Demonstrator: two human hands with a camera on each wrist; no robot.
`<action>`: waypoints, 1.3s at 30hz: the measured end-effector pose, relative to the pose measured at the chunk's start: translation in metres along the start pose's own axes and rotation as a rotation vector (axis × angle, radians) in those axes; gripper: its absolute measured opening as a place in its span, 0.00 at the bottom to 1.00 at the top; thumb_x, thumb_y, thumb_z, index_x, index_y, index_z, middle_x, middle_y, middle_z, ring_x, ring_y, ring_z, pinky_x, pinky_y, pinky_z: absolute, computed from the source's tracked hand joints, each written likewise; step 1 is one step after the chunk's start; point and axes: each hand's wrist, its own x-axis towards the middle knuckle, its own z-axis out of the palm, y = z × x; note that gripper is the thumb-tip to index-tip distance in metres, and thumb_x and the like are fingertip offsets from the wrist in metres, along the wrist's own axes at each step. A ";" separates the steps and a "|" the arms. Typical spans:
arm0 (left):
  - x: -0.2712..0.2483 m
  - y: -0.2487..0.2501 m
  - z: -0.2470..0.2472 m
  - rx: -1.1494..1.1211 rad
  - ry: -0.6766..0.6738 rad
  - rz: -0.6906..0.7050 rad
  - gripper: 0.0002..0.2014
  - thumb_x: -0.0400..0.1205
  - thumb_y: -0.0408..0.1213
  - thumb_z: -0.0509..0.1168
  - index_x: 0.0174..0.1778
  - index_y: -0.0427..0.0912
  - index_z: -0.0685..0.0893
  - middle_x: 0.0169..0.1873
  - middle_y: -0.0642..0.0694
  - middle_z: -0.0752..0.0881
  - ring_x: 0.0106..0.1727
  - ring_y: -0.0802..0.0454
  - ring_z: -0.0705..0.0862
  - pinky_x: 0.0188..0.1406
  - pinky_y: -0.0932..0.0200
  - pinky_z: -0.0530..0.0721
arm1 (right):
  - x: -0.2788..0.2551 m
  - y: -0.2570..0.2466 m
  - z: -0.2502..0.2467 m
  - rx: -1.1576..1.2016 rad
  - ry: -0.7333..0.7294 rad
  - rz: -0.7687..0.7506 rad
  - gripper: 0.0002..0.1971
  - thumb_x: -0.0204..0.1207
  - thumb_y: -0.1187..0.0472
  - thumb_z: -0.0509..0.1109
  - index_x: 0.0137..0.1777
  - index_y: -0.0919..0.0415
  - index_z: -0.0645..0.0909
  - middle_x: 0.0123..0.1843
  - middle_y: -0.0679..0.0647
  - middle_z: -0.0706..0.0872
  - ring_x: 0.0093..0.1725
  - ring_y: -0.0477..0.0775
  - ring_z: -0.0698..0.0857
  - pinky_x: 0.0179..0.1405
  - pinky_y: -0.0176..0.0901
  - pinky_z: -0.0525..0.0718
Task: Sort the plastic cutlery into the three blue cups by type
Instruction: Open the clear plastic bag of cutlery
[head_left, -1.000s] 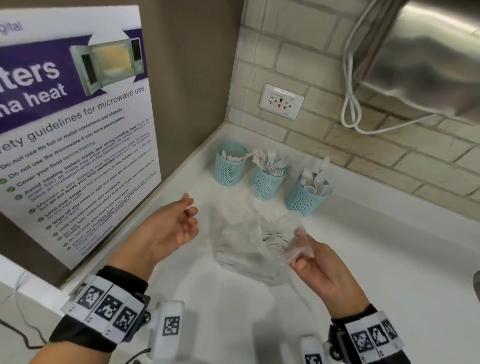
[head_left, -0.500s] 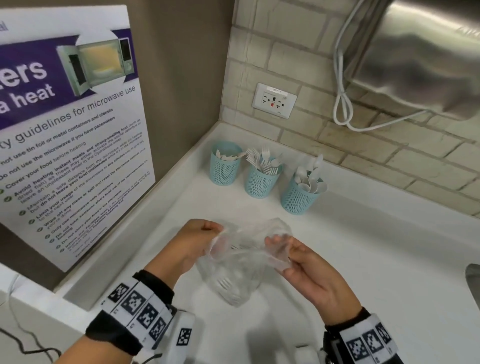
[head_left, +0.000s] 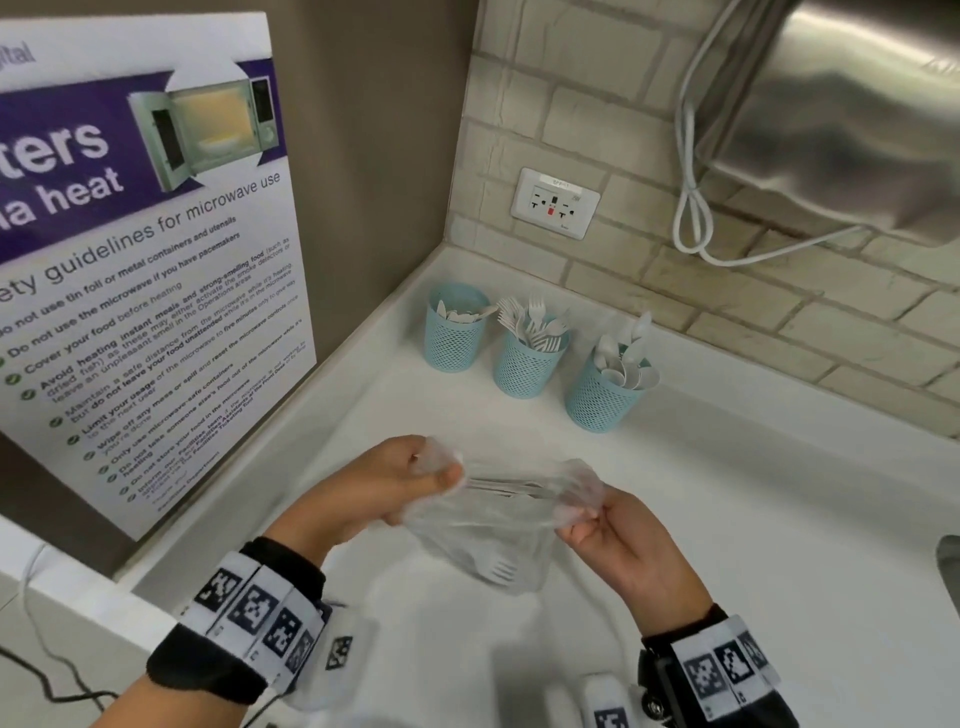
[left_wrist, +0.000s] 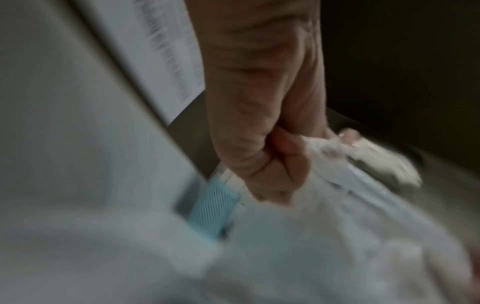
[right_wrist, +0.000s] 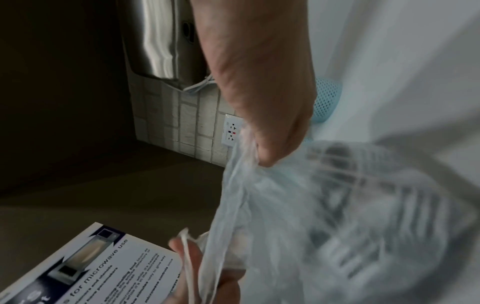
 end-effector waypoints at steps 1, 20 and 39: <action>-0.001 -0.001 0.000 0.263 0.032 -0.017 0.23 0.60 0.63 0.78 0.39 0.53 0.81 0.35 0.53 0.74 0.31 0.59 0.74 0.21 0.67 0.66 | -0.001 -0.001 0.000 -0.032 0.013 0.020 0.21 0.55 0.78 0.84 0.42 0.65 0.78 0.32 0.51 0.74 0.22 0.45 0.71 0.20 0.38 0.78; 0.018 -0.021 -0.018 -1.071 0.131 -0.330 0.05 0.70 0.26 0.65 0.35 0.40 0.78 0.19 0.50 0.76 0.21 0.60 0.69 0.19 0.69 0.75 | -0.010 0.006 -0.008 -0.187 0.330 0.059 0.05 0.72 0.70 0.67 0.47 0.65 0.78 0.33 0.56 0.84 0.19 0.47 0.78 0.21 0.36 0.83; 0.014 -0.020 -0.003 -0.019 0.200 -0.158 0.10 0.82 0.33 0.65 0.33 0.43 0.82 0.29 0.47 0.82 0.29 0.54 0.79 0.35 0.62 0.77 | 0.000 0.014 -0.020 -0.844 0.283 -0.128 0.10 0.84 0.67 0.61 0.46 0.67 0.83 0.44 0.59 0.87 0.43 0.53 0.85 0.45 0.45 0.89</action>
